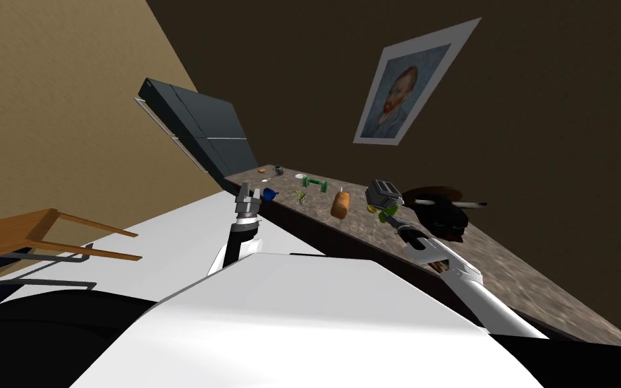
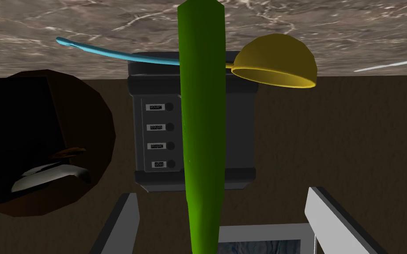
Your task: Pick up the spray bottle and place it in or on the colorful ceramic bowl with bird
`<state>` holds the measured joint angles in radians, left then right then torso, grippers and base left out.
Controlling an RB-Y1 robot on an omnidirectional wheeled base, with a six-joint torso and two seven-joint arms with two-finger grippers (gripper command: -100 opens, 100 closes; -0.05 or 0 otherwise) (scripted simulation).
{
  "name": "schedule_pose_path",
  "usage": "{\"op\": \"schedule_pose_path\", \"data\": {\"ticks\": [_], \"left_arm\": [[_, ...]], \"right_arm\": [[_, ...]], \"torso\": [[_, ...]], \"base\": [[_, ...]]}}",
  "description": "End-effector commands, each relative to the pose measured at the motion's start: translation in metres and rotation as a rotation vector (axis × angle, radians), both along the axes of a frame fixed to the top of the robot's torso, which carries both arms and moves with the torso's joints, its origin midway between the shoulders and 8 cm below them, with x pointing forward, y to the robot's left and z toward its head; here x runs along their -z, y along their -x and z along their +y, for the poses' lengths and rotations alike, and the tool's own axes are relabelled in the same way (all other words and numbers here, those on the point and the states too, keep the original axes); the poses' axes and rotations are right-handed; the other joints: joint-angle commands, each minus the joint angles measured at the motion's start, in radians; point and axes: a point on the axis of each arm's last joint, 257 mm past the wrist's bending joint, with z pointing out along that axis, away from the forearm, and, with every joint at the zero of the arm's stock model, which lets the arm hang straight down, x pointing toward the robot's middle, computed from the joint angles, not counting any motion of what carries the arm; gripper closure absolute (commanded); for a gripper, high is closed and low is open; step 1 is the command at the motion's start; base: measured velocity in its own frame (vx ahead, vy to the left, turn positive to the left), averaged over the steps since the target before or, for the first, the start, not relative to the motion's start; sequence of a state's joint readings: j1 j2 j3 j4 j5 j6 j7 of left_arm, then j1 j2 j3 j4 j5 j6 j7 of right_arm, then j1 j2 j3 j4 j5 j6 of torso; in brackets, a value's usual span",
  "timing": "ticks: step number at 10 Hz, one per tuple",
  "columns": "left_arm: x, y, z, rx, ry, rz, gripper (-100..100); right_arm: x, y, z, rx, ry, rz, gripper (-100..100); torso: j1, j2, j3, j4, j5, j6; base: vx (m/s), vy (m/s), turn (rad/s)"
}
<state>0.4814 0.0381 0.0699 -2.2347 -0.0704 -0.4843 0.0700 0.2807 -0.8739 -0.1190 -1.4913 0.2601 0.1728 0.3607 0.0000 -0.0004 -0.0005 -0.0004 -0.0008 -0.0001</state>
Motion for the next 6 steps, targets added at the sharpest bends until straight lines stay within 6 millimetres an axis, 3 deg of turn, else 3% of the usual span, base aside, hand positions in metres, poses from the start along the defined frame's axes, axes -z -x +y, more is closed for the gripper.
{"op": "schedule_pose_path", "data": {"ticks": [1,2,3,5,6], "left_arm": [[0.000,0.000,0.000,0.000,0.000,0.000,0],[0.000,0.000,0.000,0.000,0.000,0.000,0],[0.000,0.000,0.000,0.000,0.000,0.000,0],[0.000,0.000,0.000,0.000,0.000,0.000,0],[0.000,0.000,0.000,0.000,0.000,0.000,0]], "right_arm": [[0.002,-0.012,0.001,-0.009,-0.004,-0.001,-100],[-0.001,-0.017,-0.004,0.001,-0.004,-0.009,-100],[0.010,-0.027,0.009,-0.036,-0.013,0.004,-100],[0.004,-0.035,-0.001,-0.015,-0.011,-0.008,-100],[0.011,-0.047,0.012,-0.051,-0.017,0.001,-100]], "torso": [[0.000,0.000,0.000,0.000,0.000,0.000],[0.000,0.000,0.000,0.000,0.000,-0.001],[-0.001,-0.001,0.000,0.000,0.000,-0.001],[-0.001,0.000,0.000,0.000,0.000,0.000],[-0.001,-0.001,0.000,0.000,0.000,0.000]], "base": [[-0.026,0.019,-0.049],[-0.015,0.008,0.019],[-0.026,0.006,-0.094],[-0.020,0.011,-0.026],[-0.020,0.013,-0.101]]}}
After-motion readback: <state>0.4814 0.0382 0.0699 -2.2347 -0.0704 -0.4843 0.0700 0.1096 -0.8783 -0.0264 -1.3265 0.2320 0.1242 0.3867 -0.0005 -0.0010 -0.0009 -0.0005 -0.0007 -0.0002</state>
